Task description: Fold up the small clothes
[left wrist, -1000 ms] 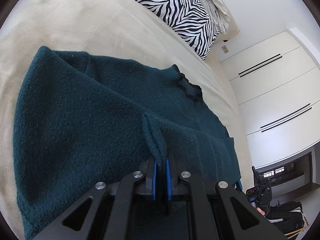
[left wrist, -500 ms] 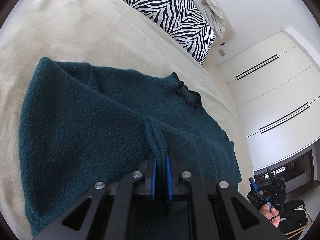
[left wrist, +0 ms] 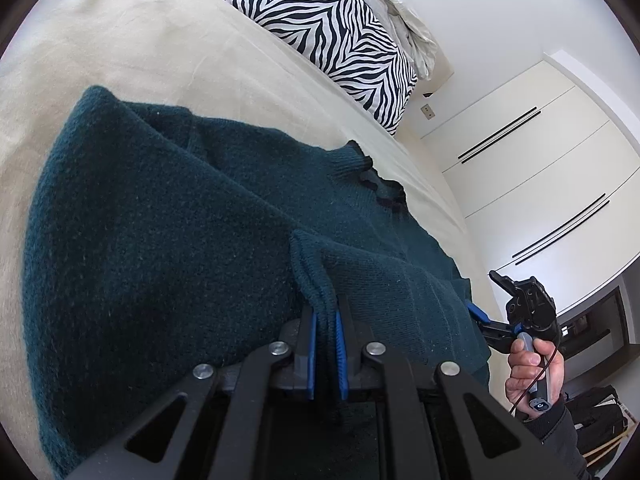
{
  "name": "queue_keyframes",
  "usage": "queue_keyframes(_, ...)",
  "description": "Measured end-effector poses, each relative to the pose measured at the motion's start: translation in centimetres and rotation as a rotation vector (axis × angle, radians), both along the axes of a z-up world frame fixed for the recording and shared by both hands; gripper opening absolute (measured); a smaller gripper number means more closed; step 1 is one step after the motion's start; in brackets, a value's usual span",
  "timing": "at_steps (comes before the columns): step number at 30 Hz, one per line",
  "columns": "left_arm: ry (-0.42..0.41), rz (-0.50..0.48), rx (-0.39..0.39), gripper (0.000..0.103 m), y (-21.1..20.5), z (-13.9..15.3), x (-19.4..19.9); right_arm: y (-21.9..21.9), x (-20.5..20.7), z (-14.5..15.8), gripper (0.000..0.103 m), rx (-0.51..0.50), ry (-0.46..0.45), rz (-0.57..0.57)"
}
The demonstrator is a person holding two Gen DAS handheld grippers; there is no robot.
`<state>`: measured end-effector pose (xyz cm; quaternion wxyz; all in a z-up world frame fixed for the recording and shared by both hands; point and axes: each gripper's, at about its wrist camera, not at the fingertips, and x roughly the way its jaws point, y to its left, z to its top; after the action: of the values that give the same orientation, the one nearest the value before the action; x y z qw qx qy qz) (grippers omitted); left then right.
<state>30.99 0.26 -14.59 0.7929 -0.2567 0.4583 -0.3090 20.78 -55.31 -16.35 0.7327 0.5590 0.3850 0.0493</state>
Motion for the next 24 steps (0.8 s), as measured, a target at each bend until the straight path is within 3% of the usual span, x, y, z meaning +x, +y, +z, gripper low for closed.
queue_keyframes(5, -0.010, 0.001, -0.006, 0.013, 0.0, -0.1, 0.1, -2.7, 1.6, -1.4, 0.061, 0.080, -0.022, -0.036)
queue_keyframes(9, -0.012, 0.001, -0.011, 0.013, -0.1, -0.2, 0.0, -1.4, 0.7, -1.1, 0.061, 0.062, -0.018, 0.057)
queue_keyframes(15, -0.014, 0.001, -0.011, 0.013, 0.0, -0.2, -0.1, 1.7, -4.7, -0.5, 0.061, 0.061, -0.047, 0.196)
queue_keyframes(21, 0.016, -0.004, -0.029, 0.013, 0.1, -0.2, 0.2, 1.4, -10.1, -1.4, 0.061, 0.112, -0.067, 0.177)
queue_keyframes(24, 0.046, -0.003, -0.024, 0.014, 0.6, 0.2, 0.0, 0.9, -12.1, -1.3, 0.061, 0.083, -0.039, 0.136)
